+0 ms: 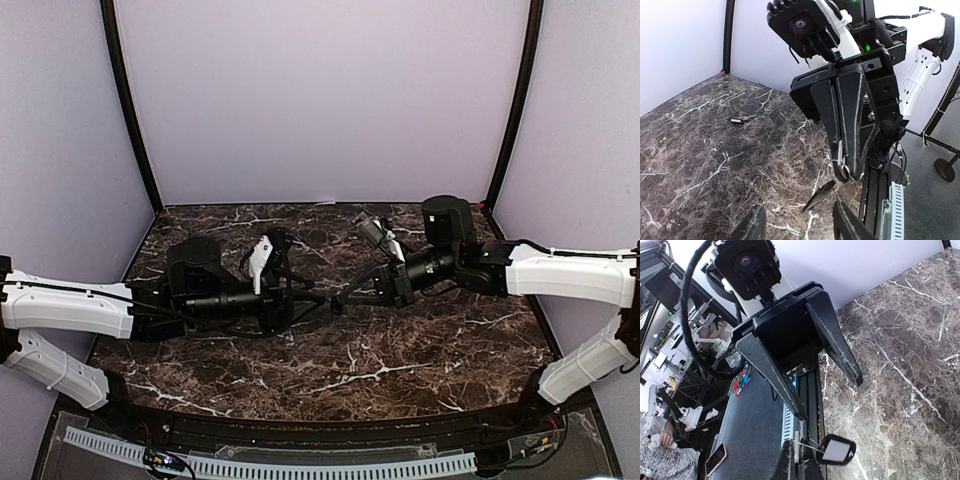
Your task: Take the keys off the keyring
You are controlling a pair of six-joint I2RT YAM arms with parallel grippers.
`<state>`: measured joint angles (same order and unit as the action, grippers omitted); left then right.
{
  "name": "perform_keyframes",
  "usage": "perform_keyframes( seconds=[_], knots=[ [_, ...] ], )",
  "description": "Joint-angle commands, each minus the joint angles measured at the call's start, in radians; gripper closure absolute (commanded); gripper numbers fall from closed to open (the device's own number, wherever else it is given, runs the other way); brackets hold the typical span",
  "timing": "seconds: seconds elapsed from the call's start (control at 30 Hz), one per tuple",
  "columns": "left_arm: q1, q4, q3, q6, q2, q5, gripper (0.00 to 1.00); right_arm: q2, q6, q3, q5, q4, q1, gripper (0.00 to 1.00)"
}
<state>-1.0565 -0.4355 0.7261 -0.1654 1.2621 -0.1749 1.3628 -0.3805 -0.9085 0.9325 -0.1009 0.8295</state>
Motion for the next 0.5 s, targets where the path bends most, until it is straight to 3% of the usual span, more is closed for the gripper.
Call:
perform_keyframes(
  seconds=[0.0,0.27,0.47],
  knots=[
    [0.001,-0.065,-0.014,0.002,-0.028,-0.045,0.52,-0.023,-0.016,0.003,0.021,-0.052,0.000,1.00],
    [0.001,-0.115,0.018,0.036,0.024,-0.158,0.51,-0.022,-0.051,0.007,0.035,-0.100,-0.001,1.00],
    [0.001,-0.137,0.025,0.066,0.058,-0.156,0.51,-0.030,-0.071,0.014,0.039,-0.122,-0.002,1.00]
  ],
)
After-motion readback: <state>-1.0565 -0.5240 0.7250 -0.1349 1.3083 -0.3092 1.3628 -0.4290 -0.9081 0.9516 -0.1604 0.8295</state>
